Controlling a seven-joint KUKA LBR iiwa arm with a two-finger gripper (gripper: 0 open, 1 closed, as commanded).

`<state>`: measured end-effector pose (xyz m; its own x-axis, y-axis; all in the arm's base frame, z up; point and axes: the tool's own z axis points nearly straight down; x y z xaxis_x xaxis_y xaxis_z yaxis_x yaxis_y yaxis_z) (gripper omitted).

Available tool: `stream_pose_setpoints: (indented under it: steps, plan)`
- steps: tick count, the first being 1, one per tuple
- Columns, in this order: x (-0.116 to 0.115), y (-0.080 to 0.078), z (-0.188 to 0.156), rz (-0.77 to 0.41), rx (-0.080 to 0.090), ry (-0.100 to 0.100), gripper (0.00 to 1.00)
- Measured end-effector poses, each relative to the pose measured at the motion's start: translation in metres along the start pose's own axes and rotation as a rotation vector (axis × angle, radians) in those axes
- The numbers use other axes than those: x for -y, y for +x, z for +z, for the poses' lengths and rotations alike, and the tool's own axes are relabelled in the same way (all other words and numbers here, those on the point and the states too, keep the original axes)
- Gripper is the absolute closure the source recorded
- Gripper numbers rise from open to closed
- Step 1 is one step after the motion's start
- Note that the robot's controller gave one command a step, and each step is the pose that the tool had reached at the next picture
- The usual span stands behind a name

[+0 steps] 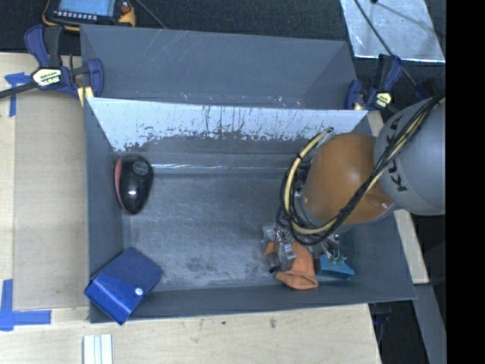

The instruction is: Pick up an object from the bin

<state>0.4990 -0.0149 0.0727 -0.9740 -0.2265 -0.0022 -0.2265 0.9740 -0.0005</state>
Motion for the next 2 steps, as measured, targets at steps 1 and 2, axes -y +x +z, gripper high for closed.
stream_pose_setpoints:
  steps: [1,2]
  plan:
    - [0.0,0.0,0.0,0.001,0.0,0.0,1.0]
    - [0.015,-0.008,-0.045,-0.023,-0.007,-0.003,1.0]
